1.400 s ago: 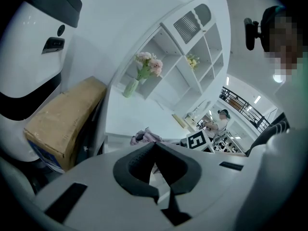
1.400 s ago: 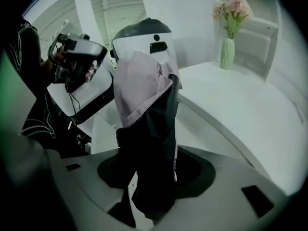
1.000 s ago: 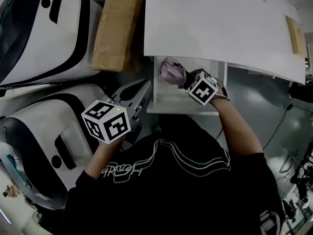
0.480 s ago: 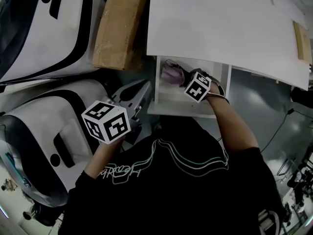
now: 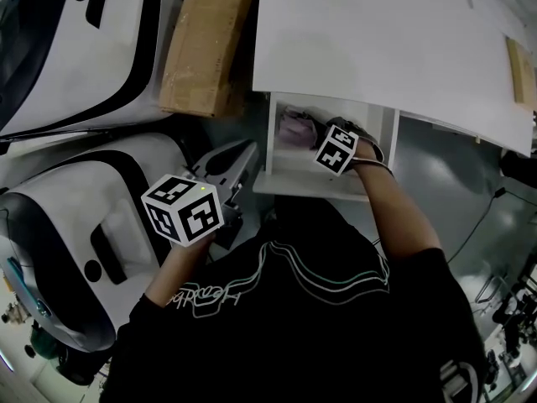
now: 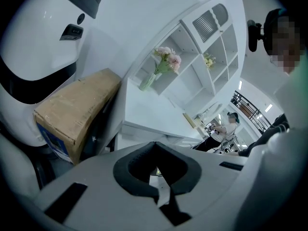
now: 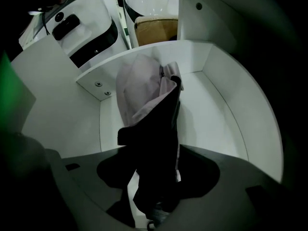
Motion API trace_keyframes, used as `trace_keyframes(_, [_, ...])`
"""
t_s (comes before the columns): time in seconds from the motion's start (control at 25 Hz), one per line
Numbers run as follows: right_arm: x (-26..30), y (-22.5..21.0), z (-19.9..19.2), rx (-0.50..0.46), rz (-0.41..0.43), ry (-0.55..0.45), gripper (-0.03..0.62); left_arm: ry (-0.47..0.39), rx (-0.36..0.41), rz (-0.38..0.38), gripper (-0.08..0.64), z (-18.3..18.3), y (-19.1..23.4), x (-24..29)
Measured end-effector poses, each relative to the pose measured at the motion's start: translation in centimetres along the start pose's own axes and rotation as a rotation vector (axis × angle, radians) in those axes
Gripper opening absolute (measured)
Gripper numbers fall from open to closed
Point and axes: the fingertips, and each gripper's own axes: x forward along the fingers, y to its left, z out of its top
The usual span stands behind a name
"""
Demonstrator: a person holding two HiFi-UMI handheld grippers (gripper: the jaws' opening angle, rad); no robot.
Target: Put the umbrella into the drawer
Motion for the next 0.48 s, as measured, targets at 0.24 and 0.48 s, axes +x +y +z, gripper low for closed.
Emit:
trace_keyframes(0.24, [-0.8, 0.3, 0.5, 0.028, 0.022, -0.066, 0.252, 0.010, 0.004, 0.001, 0.020, -0.7, -0.5, -0.2])
trace_keyframes(0.48, [-3.1, 0.5, 0.4, 0.047, 0.039, -0.095, 0.258, 0.005, 0.022, -0.004, 0.020, -0.8, -1.4, -1.3])
